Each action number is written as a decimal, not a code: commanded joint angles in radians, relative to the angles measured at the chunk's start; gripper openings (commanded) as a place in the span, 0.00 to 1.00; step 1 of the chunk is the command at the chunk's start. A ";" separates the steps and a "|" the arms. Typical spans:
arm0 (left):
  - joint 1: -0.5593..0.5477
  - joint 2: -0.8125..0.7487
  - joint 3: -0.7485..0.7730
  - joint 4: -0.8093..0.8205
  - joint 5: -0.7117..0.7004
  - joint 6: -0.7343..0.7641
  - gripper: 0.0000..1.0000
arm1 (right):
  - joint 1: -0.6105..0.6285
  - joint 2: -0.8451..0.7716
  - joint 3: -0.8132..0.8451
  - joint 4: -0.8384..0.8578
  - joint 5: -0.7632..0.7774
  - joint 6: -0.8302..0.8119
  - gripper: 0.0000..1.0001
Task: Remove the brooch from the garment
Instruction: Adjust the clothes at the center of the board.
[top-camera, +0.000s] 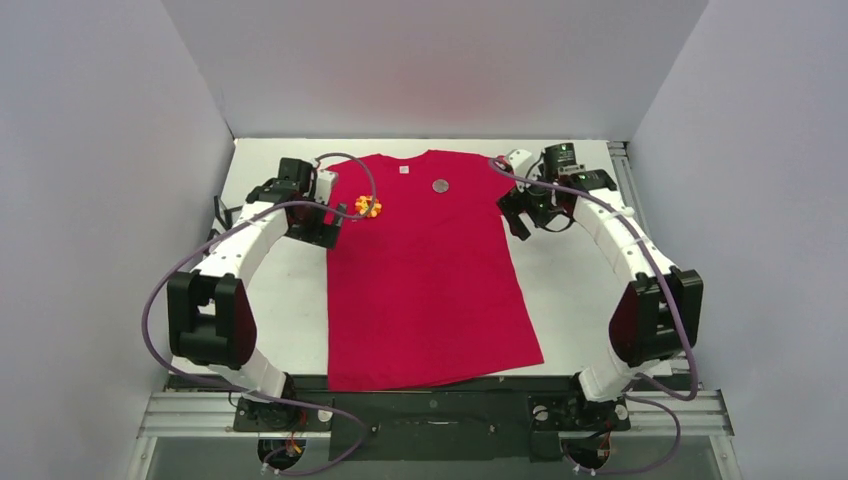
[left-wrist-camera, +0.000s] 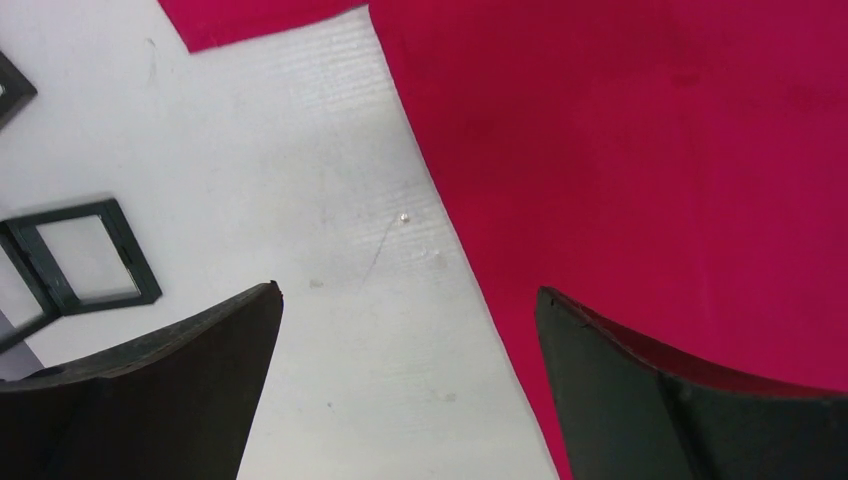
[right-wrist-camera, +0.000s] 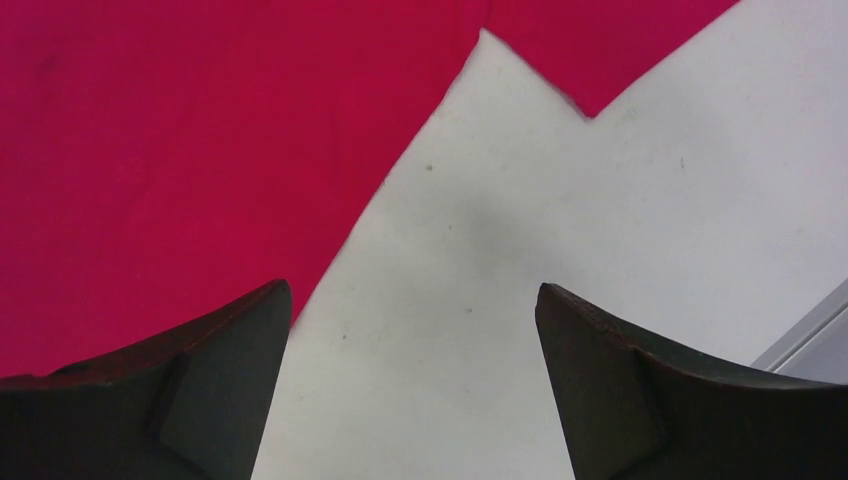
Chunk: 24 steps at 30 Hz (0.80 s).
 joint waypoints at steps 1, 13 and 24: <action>-0.041 0.067 0.052 0.113 -0.086 0.107 0.96 | 0.035 0.086 0.132 0.012 -0.004 -0.026 0.88; -0.100 0.218 0.107 0.212 -0.086 0.115 0.96 | 0.106 0.318 0.317 0.057 0.022 -0.012 0.86; -0.114 0.319 0.110 0.271 -0.170 0.136 0.96 | 0.145 0.432 0.348 0.105 0.098 -0.050 0.81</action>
